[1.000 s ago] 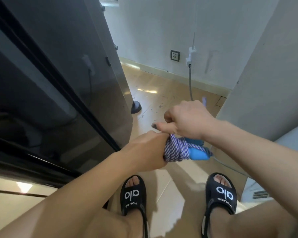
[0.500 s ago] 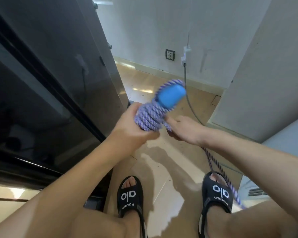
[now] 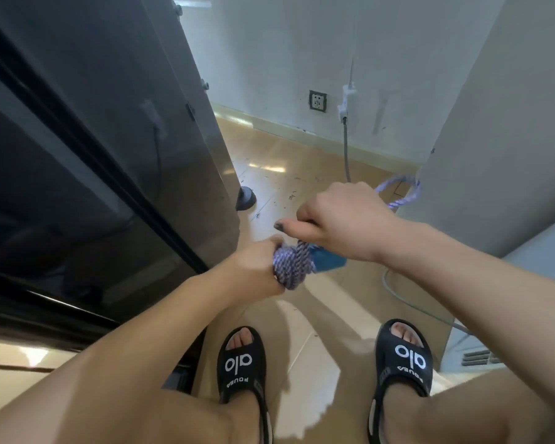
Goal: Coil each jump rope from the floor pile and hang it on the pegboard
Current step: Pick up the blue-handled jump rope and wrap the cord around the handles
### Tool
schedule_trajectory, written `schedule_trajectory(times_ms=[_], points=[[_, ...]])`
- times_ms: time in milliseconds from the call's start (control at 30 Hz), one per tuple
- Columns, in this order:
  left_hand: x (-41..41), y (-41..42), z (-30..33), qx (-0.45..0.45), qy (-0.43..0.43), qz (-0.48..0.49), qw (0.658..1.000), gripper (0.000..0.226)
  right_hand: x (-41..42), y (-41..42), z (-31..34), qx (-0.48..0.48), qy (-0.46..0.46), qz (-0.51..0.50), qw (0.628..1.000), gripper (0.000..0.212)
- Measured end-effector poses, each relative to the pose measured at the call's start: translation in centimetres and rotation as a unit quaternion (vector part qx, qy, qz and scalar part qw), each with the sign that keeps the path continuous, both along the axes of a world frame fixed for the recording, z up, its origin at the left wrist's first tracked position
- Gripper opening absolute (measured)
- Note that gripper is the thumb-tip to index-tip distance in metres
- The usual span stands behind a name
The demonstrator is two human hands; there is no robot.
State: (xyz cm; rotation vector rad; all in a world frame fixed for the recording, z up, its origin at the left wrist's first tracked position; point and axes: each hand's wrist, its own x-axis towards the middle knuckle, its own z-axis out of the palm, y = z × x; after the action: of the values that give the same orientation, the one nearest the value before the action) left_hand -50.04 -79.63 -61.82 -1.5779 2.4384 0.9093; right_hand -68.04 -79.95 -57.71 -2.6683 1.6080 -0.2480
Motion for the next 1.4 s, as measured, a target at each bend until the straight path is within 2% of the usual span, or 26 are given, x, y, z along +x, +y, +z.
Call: schedule_trajectory(times_ms=[33,100,233,333,367,400,433,467,500,567,700,733,767,833,867,900,967,1033,1200,1300,1400], points=[[-0.6,0.7,0.7,-0.021,-0.006,-0.053,0.998,0.034,-0.2,-0.3,0.0,0.0,-0.006,-0.002,1.0,0.066],[-0.9,2.0,1.9,-0.018,0.054,-0.083,0.995,0.036,-0.9,-0.9,-0.3,0.029,-0.041,-0.022,0.999,0.066],[-0.2,3.6,3.2,0.083,0.187,-0.048,0.978,0.048,-2.2,-1.6,-1.1,0.13,-0.161,-0.062,0.976,0.065],[-0.7,3.2,4.1,0.071,0.218,0.022,0.973,0.046,-1.6,-0.7,-2.2,0.206,-0.229,-0.107,0.945,0.048],[-0.5,2.8,4.2,0.081,0.248,0.067,0.963,0.045,-1.3,-0.4,-2.6,0.212,-0.258,-0.106,0.937,0.038],[0.0,2.3,4.1,0.114,0.309,0.107,0.938,0.04,-1.0,-0.1,-3.0,0.204,-0.286,-0.098,0.931,0.037],[0.3,1.8,4.2,0.152,0.373,0.148,0.903,0.034,-0.6,0.2,-3.1,0.2,-0.29,-0.099,0.931,0.046],[0.6,1.3,4.0,0.178,0.425,0.192,0.867,0.032,-0.2,0.5,-3.2,0.2,-0.293,-0.109,0.928,0.056],[0.9,0.9,3.7,0.184,0.444,0.232,0.845,0.031,0.0,0.7,-3.1,0.203,-0.295,-0.118,0.926,0.061],[0.9,0.1,2.7,0.179,0.431,0.293,0.835,0.03,0.6,1.0,-3.1,0.212,-0.25,-0.114,0.938,0.063],[1.0,-1.2,1.0,0.177,0.39,0.371,0.824,0.028,0.5,1.7,-2.7,0.168,-0.08,-0.068,0.98,0.056],[1.3,-1.5,0.7,0.173,0.38,0.384,0.824,0.028,0.4,1.8,-2.3,0.154,-0.059,-0.053,0.985,0.053],[1.5,-1.6,0.6,0.158,0.356,0.379,0.839,0.025,0.5,1.8,-1.9,0.138,-0.042,-0.036,0.989,0.051],[1.4,-1.5,0.3,0.075,0.246,0.318,0.913,0.025,0.5,1.7,-1.0,0.086,-0.017,0.0,0.996,0.046],[1.1,-1.3,0.1,0.032,0.187,0.281,0.941,0.031,0.4,1.6,-0.6,0.062,-0.007,0.01,0.998,0.044],[0.8,-1.2,0.0,0.003,0.152,0.255,0.955,0.036,0.3,1.5,-0.2,0.044,-0.003,0.012,0.999,0.042],[0.6,-1.3,-0.1,-0.017,0.144,0.237,0.961,0.039,-0.2,1.0,0.0,0.017,-0.015,-0.003,1.0,0.042],[0.6,-1.4,0.1,0.002,0.162,0.222,0.962,0.04,-0.6,0.4,-0.3,0.004,-0.045,0.001,0.999,0.042],[0.6,0.2,0.1,0.196,0.173,0.199,0.945,0.027,-0.7,0.2,-1.8,-0.02,-0.084,0.065,0.994,0.042],[0.2,0.6,0.5,0.238,0.168,0.166,0.942,0.028,-0.8,0.2,-1.8,0.102,-0.189,0.037,0.976,0.043],[0.0,1.1,0.9,0.208,0.172,0.118,0.956,0.031,-0.7,0.2,-2.1,0.143,-0.183,0.021,0.973,0.046]])
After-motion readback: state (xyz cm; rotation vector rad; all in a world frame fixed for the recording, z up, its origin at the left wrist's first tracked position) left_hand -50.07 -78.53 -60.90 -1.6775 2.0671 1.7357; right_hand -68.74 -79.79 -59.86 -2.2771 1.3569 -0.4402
